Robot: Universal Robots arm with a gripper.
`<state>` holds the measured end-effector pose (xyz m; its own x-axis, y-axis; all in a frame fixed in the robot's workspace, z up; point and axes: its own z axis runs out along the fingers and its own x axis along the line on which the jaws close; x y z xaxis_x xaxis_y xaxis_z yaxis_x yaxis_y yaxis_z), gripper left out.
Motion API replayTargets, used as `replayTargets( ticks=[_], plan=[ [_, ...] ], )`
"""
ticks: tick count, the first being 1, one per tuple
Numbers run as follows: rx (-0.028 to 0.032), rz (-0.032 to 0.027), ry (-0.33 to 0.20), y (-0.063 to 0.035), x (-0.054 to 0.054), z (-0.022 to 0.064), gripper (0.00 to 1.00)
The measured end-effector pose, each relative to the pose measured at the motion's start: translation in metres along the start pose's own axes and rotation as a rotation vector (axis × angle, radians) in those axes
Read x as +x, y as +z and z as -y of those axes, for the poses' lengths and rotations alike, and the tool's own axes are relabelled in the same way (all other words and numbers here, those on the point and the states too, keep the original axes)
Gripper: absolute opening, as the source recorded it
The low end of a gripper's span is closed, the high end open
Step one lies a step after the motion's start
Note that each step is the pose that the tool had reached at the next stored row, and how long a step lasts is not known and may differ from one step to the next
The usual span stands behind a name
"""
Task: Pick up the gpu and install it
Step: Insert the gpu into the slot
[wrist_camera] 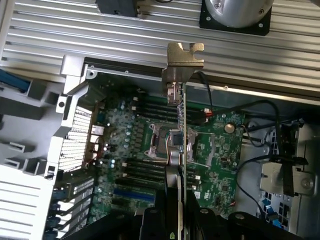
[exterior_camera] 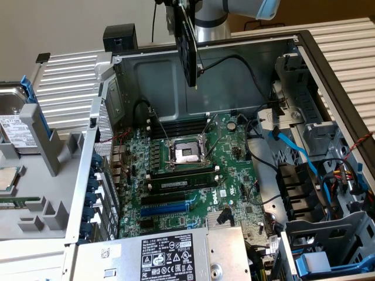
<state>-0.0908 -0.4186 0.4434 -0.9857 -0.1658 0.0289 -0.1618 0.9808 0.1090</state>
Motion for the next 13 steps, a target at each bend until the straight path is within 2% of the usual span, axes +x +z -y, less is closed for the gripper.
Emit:
replayTargets(
  ticks=[3, 8, 13],
  plan=[
    [0.0023, 0.002, -0.048, 0.0004, -0.0001, 0.0, 0.27],
    [0.0057, -0.001, -0.131, 0.0005, 0.0, 0.0, 0.27],
    [0.0112, 0.006, -0.212, 0.0006, 0.0, 0.0, 0.27]
  ],
)
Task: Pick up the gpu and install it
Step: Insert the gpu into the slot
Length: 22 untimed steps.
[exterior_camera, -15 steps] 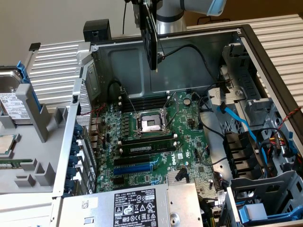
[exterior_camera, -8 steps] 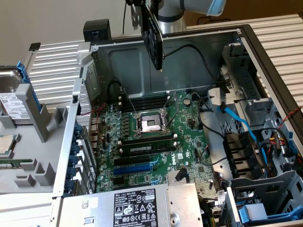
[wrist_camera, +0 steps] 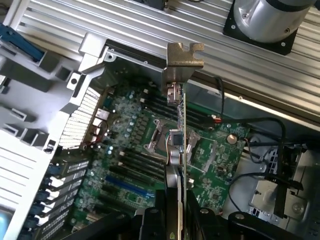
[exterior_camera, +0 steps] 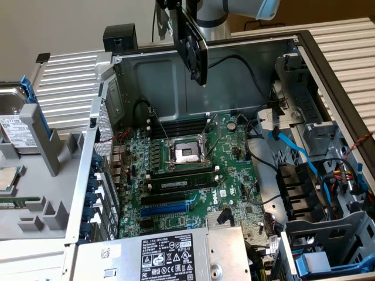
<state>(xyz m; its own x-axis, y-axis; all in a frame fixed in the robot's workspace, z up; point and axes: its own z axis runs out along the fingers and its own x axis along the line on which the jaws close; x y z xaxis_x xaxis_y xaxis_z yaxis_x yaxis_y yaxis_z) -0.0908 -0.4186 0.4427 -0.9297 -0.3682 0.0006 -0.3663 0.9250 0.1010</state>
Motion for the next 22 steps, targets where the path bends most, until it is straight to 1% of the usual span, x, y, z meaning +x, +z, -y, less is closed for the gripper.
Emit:
replayTargets(
  ticks=[6, 11, 18, 22],
  plan=[
    [0.0088, 0.0121, -0.095, 0.0002, 0.0, 0.0, 0.27],
    [0.0146, 0.02, -0.163, 0.0007, 0.0, 0.0001, 0.27],
    [0.0205, 0.0267, -0.255, 0.0014, -0.0002, 0.0002, 0.27],
    [0.0222, 0.0276, -0.308, 0.0019, -0.0003, 0.0003, 0.27]
  ],
)
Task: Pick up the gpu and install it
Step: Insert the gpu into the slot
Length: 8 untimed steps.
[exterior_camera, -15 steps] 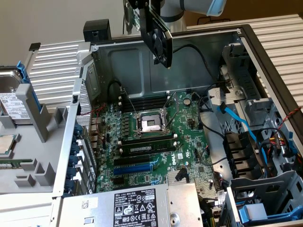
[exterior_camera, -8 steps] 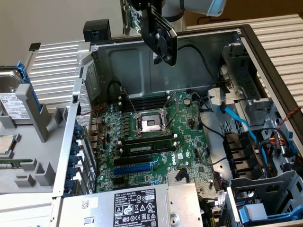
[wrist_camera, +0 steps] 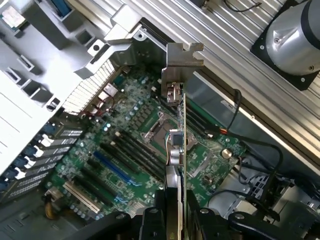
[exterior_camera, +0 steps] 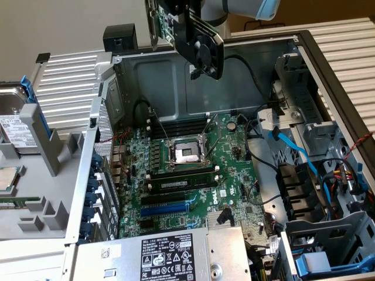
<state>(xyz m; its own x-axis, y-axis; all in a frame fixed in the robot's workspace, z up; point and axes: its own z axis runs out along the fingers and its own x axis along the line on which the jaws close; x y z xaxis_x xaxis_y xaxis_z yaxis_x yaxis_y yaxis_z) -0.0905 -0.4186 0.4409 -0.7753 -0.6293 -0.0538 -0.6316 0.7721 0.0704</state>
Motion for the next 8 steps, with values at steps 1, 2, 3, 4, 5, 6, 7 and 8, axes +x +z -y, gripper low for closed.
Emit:
replayTargets(
  ticks=[1, 2, 3, 4, 5, 6, 7, 8],
  plan=[
    [0.0, 0.0, -0.014, 0.0001, 0.0, 0.0, 0.27],
    [-0.0004, -0.0006, -0.03, 0.0001, 0.0, 0.0, 0.27],
    [-0.0009, -0.0011, -0.045, 0.0002, 0.0, 0.0001, 0.27],
    [-0.0015, -0.0019, -0.062, 0.0002, 0.0, 0.0001, 0.27],
    [-0.0021, -0.0028, -0.08, 0.0003, 0.0, 0.0001, 0.27],
    [-0.0028, -0.0039, -0.097, 0.0003, -0.0001, 0.0001, 0.27],
    [-0.0036, -0.0048, -0.115, 0.0003, -0.0001, 0.0001, 0.27],
    [-0.0044, -0.0057, -0.133, 0.0004, -0.0001, 0.0001, 0.27]
  ],
)
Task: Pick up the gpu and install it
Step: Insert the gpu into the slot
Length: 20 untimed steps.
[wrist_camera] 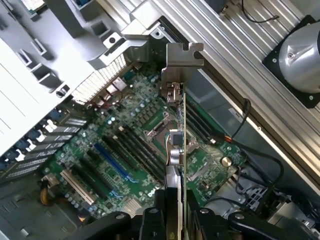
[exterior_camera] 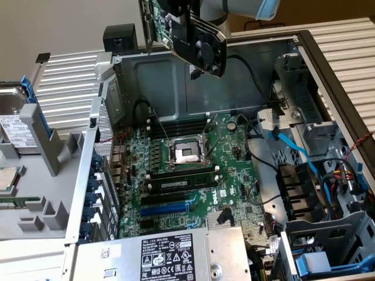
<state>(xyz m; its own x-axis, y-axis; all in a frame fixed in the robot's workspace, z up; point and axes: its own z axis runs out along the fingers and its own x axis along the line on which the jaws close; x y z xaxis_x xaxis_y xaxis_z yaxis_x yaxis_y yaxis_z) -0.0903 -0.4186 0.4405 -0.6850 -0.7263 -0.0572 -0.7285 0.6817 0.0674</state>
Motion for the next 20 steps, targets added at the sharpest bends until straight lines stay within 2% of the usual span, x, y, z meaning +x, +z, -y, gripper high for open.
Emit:
replayTargets(
  ticks=[11, 20],
  plan=[
    [-0.0079, -0.0102, -0.199, 0.0007, 0.0, 0.0001, 0.27],
    [-0.0151, -0.0185, -0.334, 0.0014, -0.0007, 0.0009, 0.27]
  ],
)
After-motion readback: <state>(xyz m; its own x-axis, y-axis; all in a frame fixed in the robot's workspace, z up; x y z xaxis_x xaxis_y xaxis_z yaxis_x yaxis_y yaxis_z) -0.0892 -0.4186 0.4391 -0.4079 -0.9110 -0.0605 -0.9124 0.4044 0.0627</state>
